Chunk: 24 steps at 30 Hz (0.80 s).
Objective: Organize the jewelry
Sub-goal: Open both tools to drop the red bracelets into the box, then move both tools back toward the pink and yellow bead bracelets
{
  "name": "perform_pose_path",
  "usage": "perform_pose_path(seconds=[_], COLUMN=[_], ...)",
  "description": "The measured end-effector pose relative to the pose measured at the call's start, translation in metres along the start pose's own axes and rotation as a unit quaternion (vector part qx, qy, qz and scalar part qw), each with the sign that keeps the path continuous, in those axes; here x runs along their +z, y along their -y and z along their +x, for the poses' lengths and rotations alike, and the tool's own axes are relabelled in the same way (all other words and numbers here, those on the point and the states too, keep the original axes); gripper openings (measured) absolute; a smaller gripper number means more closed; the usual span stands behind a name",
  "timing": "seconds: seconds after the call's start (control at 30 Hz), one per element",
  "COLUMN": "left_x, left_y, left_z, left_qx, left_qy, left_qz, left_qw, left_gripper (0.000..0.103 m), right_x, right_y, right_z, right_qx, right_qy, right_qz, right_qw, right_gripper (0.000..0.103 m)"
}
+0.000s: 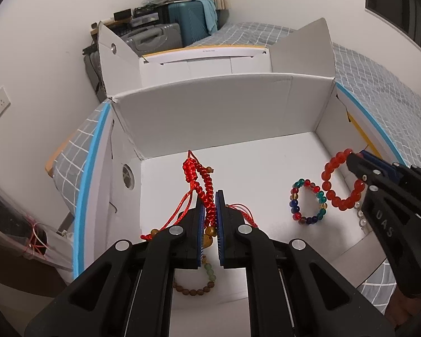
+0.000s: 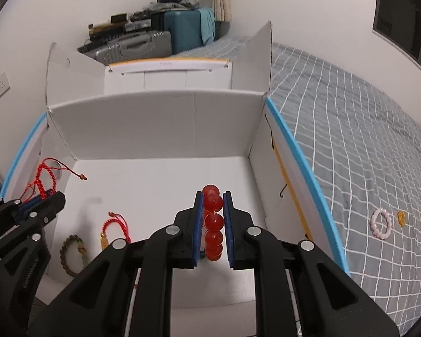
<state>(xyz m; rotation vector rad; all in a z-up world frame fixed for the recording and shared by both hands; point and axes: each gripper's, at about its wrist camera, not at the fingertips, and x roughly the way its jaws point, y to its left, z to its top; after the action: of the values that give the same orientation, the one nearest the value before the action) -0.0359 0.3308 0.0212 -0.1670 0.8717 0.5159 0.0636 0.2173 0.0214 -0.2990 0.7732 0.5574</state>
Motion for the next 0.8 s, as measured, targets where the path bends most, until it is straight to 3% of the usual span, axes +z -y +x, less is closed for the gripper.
perform_pose_path(seconds=[0.37, 0.4, 0.53, 0.6, 0.67, 0.8], left_x=[-0.001, -0.001, 0.000, 0.000, 0.001, 0.002], left_y=[0.002, 0.002, 0.001, 0.001, 0.001, 0.004], left_z=[0.003, 0.004, -0.001, -0.005, -0.008, -0.019], left_qx=[0.006, 0.007, 0.011, 0.011, 0.010, 0.011], left_qy=[-0.002, -0.004, 0.003, 0.010, 0.013, 0.029], left_qz=[-0.003, -0.002, -0.013, -0.016, -0.018, -0.023], left_qw=[1.0000, 1.0000, 0.9998, 0.9998, 0.9997, 0.9992], left_gripper=[0.012, 0.012, 0.047, 0.052, 0.065, 0.079], right_x=[-0.008, -0.007, -0.005, -0.004, -0.004, -0.002], right_y=[-0.001, -0.001, 0.000, 0.003, 0.007, 0.023], right_z=[0.002, 0.000, -0.011, -0.016, -0.022, -0.037], right_qx=[0.001, 0.001, 0.005, 0.004, 0.002, -0.013], right_qy=[0.001, 0.003, 0.016, 0.023, 0.031, 0.050], right_qz=[-0.009, -0.011, -0.009, -0.008, -0.006, 0.003], right_qw=[1.000, 1.000, 1.000, 1.000, 1.000, 0.999], right_gripper=[0.014, 0.018, 0.040, 0.051, 0.059, 0.076])
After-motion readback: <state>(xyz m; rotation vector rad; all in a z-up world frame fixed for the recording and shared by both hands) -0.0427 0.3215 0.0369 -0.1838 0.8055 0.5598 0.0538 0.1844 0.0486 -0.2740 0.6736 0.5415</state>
